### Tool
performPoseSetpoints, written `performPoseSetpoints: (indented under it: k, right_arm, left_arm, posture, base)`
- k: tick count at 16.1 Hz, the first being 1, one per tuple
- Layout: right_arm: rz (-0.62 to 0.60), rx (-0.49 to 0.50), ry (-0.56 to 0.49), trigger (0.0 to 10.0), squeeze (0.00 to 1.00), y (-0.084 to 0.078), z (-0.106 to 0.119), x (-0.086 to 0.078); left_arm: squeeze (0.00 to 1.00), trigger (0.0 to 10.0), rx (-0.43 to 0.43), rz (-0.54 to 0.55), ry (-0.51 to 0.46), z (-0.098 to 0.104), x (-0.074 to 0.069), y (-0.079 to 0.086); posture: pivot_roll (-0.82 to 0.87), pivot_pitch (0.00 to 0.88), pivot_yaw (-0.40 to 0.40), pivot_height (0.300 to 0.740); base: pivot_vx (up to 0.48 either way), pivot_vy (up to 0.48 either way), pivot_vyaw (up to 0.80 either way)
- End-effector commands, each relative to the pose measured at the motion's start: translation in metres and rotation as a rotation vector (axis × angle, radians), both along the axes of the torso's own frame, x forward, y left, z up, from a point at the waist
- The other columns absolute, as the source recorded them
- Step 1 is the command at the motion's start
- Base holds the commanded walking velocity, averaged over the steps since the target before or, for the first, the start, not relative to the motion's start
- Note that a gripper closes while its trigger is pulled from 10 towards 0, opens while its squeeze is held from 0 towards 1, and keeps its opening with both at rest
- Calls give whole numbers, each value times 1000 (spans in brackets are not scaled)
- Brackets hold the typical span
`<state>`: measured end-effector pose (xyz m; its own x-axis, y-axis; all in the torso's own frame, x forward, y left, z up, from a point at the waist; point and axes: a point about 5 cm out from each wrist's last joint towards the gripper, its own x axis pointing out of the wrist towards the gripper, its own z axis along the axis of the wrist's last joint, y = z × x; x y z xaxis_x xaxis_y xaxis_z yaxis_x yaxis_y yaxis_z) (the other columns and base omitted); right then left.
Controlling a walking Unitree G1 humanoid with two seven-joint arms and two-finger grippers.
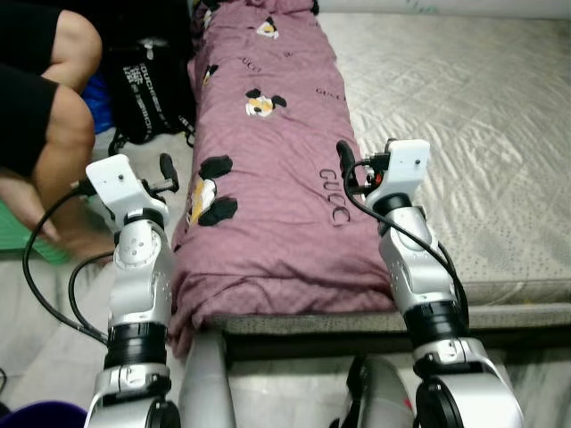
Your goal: Clean up the room
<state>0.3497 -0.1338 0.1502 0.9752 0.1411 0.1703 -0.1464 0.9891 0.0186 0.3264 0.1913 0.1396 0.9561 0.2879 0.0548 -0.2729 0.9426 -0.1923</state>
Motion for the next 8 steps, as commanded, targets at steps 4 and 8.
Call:
performPoseSetpoints:
  k: [4, 8]
  right_arm:
    - [-16, 18, 52, 10000, 0, 0, -14, -5]
    - [-25, 3, 78, 10000, 0, -1, -18, -6]
  left_arm:
    - [0, 10000, 34, -7, 7, -1, -6, 3]
    - [0, 10000, 29, -11, -2, 0, -5, 1]
  posture:
    - [75, 0, -28, 718]
    - [66, 0, -38, 740]
  base:
    - [0, 0, 0]
    - [0, 0, 0]
